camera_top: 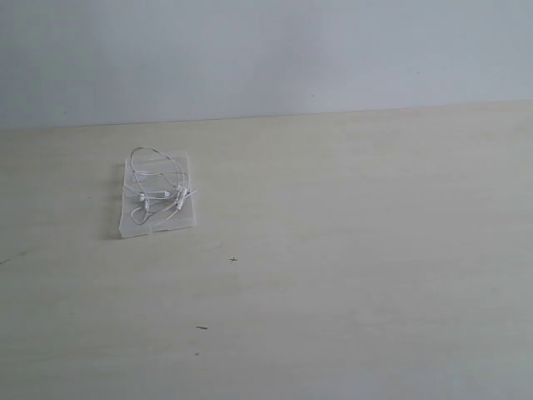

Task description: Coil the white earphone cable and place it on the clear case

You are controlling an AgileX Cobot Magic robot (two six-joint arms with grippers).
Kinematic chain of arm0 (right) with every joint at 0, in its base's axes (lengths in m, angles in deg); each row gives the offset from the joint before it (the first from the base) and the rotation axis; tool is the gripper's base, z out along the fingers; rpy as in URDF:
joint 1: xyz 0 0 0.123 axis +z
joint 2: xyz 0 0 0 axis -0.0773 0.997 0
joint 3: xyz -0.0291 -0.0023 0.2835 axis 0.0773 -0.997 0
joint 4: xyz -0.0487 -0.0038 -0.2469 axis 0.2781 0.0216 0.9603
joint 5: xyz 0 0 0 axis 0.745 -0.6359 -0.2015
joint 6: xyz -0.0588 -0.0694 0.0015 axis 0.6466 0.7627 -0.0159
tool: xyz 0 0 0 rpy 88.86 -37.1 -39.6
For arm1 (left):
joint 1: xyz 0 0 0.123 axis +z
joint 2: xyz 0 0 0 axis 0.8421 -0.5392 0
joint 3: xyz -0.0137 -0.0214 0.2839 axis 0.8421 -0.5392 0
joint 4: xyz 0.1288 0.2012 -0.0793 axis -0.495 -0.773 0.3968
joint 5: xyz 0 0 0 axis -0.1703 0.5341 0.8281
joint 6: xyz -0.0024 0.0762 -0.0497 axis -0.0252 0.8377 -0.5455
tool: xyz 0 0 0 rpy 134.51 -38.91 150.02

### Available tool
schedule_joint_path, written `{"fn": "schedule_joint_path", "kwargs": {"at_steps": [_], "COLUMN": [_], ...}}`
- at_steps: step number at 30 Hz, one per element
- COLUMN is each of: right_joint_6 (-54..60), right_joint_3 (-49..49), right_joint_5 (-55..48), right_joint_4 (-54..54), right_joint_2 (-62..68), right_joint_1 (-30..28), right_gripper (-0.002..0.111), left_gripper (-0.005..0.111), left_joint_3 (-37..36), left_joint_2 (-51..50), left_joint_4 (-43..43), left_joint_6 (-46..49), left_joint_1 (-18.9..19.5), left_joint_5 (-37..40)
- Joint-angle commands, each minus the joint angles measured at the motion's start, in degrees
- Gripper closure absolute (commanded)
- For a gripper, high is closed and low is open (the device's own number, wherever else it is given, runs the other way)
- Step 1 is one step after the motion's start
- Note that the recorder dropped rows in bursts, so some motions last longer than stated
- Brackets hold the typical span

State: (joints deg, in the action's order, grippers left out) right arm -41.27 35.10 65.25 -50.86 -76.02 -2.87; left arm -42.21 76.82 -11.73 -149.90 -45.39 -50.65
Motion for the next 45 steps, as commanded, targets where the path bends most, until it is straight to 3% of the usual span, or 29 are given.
{"fn": "schedule_joint_path", "kwargs": {"at_steps": [1,3,4,6,13,18,24,30,33,37,40,44,45], "right_joint_6": [0.00,0.00,0.00,0.00,0.00,0.00,0.00,0.00,0.00,0.00,0.00,0.00,0.00], "right_joint_3": [-0.24,-0.24,-0.24,-0.24,-0.24,-0.24,-0.24,-0.24,-0.24,-0.24,-0.24,-0.24,-0.24], "right_joint_5": [0.66,0.66,0.66,0.66,0.66,0.66,0.66,0.66,0.66,0.66,0.66,0.66,0.66], "right_joint_4": [0.11,0.11,0.11,0.11,0.11,0.11,0.11,0.11,0.11,0.11,0.11,0.11,0.11], "right_joint_2": [-0.31,-0.31,-0.31,-0.31,-0.31,-0.31,-0.31,-0.31,-0.31,-0.31,-0.31,-0.31,-0.31], "right_joint_1": [-0.21,-0.21,-0.21,-0.21,-0.21,-0.21,-0.21,-0.21,-0.21,-0.21,-0.21,-0.21,-0.21], "right_gripper": [0.108,0.108,0.108,0.108,0.108,0.108,0.108,0.108,0.108,0.108,0.108,0.108,0.108], "left_gripper": [0.107,0.107,0.107,0.107,0.107,0.107,0.107,0.107,0.107,0.107,0.107,0.107,0.107], "left_joint_3": [-2.12,-2.80,-2.93,-2.93,-6.51,-6.51,-6.51,-6.51,-6.51,-6.51,-6.51,-6.51,-6.51], "left_joint_2": [0.28,0.28,0.28,0.28,0.28,0.28,0.28,0.28,0.28,0.28,0.28,0.28,0.28], "left_joint_4": [19.41,34.35,41.84,46.95,46.45,43.73,33.53,33.08,35.21,44.13,58.48,80.11,81.76], "left_joint_6": [49.75,61.81,64.14,62.76,45.44,38.13,42.50,56.31,62.38,76.98,89.29,91.08,91.08], "left_joint_1": [0.06,0.06,0.06,0.06,0.06,0.06,0.06,0.06,0.06,0.06,0.06,0.06,0.06], "left_joint_5": [3.72,3.82,3.82,4.93,9.64,11.41,11.20,14.78,20.76,30.10,32.57,32.57,32.57]}}
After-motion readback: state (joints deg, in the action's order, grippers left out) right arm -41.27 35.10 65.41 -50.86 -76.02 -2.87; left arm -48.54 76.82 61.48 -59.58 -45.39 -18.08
